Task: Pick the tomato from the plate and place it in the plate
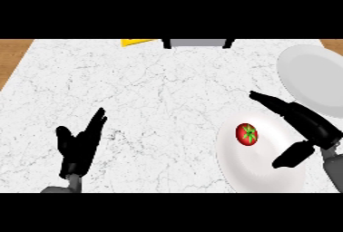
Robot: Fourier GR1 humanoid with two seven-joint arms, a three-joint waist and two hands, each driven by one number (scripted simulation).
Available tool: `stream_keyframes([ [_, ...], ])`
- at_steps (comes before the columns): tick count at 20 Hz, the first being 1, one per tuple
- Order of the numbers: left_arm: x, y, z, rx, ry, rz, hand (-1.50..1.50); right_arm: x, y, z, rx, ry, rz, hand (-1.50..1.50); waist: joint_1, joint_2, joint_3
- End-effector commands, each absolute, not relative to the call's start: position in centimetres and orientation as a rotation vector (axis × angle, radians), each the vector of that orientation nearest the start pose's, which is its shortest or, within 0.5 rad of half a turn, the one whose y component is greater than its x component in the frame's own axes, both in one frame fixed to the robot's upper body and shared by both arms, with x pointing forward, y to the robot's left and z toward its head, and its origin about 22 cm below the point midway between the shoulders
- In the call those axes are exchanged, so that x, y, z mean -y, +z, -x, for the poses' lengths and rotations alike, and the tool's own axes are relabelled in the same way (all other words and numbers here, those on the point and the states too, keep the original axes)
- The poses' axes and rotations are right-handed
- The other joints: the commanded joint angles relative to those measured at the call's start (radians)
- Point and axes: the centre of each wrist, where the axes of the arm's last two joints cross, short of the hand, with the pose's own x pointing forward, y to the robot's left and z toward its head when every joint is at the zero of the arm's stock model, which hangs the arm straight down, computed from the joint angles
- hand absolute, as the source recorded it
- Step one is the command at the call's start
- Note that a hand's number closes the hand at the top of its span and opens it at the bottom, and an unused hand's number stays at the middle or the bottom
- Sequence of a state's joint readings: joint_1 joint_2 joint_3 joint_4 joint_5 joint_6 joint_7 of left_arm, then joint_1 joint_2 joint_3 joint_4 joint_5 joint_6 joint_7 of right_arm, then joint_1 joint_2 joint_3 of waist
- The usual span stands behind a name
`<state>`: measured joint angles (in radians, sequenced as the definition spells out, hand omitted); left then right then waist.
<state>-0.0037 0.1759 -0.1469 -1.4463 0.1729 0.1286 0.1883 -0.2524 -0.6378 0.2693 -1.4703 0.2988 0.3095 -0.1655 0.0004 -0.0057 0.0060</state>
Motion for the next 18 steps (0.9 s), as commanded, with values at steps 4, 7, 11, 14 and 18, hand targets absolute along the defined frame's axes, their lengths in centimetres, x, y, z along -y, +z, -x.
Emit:
stream_keyframes([
  [4, -26.4, -3.0, -23.2, 1.175, -0.013, -0.003, 0.0, 28.0, 5.1, -27.9, 1.476, 1.239, 0.364, -1.5, 0.002, 0.006, -0.006],
  [7, -24.3, -3.2, -22.8, 1.176, 0.0, -0.016, 0.0, 27.0, 5.8, -28.7, 1.443, 1.274, 0.4, -1.5, 0.001, 0.005, -0.006],
  [11, -23.9, -3.6, -23.8, 1.18, -0.018, 0.002, 0.0, 26.6, 6.5, -28.6, 1.426, 1.286, 0.433, -1.5, -0.001, 0.005, -0.006],
  [14, -23.6, -3.4, -23.0, 1.188, -0.005, -0.008, 0.0, 27.7, 4.0, -28.1, 1.417, 1.294, 0.428, -1.5, 0.0, 0.005, -0.006],
  [18, -24.2, -2.5, -23.2, 1.186, -0.003, 0.014, 0.0, 25.3, 4.1, -31.1, 1.384, 1.333, 0.41, -1.5, 0.007, 0.006, -0.006],
])
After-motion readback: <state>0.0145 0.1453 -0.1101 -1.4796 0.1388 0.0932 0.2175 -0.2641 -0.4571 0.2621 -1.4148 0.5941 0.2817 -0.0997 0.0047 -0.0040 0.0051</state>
